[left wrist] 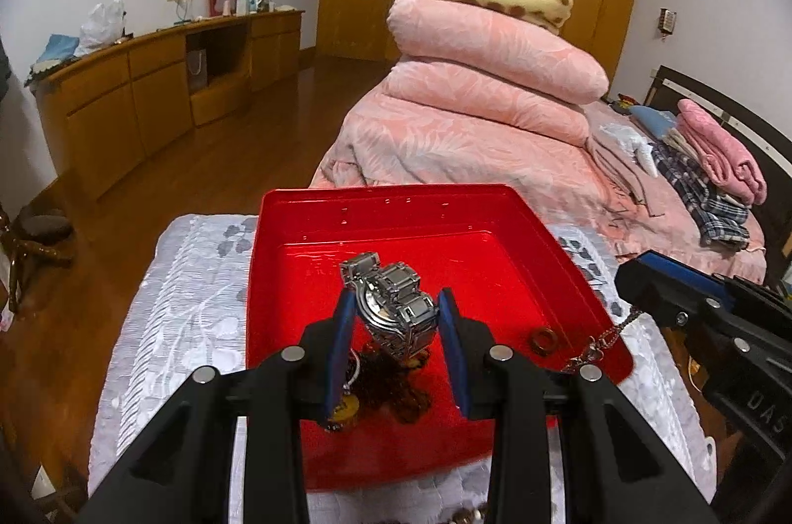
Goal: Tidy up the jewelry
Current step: 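Open both tools over the red box and return them to the bead bracelets, then grasp the multicolour bead bracelet with the left tool while the right tool grasps the wooden bead bracelet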
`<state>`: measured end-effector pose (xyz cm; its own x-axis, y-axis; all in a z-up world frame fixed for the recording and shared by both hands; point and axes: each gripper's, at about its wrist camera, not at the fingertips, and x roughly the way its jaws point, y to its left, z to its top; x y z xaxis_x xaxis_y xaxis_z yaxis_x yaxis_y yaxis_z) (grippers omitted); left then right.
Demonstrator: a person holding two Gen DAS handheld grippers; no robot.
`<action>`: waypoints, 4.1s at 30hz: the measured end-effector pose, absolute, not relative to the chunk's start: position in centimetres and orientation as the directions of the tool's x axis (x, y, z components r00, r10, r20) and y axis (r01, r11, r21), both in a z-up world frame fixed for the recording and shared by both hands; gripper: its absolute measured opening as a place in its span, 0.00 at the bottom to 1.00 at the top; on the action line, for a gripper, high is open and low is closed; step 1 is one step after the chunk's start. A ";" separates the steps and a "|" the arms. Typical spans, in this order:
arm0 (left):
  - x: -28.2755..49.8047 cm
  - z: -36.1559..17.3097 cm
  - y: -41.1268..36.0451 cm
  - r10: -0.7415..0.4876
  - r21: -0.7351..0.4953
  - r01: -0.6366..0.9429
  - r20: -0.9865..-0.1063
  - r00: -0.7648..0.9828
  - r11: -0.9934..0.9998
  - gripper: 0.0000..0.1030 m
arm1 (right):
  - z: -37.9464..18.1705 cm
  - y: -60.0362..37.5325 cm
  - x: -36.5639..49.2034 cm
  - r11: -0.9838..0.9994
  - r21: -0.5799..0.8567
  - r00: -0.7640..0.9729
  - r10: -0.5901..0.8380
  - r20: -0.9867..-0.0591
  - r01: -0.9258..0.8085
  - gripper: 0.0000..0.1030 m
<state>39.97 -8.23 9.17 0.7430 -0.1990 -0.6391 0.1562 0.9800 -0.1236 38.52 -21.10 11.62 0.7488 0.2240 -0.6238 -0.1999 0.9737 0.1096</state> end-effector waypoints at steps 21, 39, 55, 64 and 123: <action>38.5 9.9 -6.1 -0.145 -0.117 0.092 -0.615 0.775 0.989 0.66 | 9.8 -21.7 37.1 0.989 0.058 0.759 0.142 -0.635 -0.137 0.64; 28.5 5.9 -1.8 -0.147 -0.083 0.124 -0.671 0.726 0.989 0.88 | 4.2 -21.5 28.0 0.995 0.085 0.677 0.099 -0.729 -0.054 0.94; 27.0 1.8 -2.5 -0.124 -0.053 0.127 -0.740 0.661 0.991 0.88 | 0.6 -19.6 26.6 0.991 0.110 0.609 0.135 -0.782 -0.078 0.94; 27.5 1.3 -2.6 -0.127 -0.058 0.128 -0.753 0.646 0.990 0.88 | 0.3 -19.9 26.9 0.990 0.126 0.605 0.139 -0.784 -0.063 0.94; 29.1 0.6 -2.4 -0.195 -0.119 0.164 -0.775 0.601 0.979 0.08 | -0.7 -20.0 30.2 0.988 0.138 0.566 0.155 -0.810 -0.073 0.51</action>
<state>29.13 -2.36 0.56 0.6012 -0.1945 -0.7751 0.1639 0.9793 -0.1186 30.24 -19.95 -0.73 0.5655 0.1551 -0.8100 -0.0735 0.9877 0.1378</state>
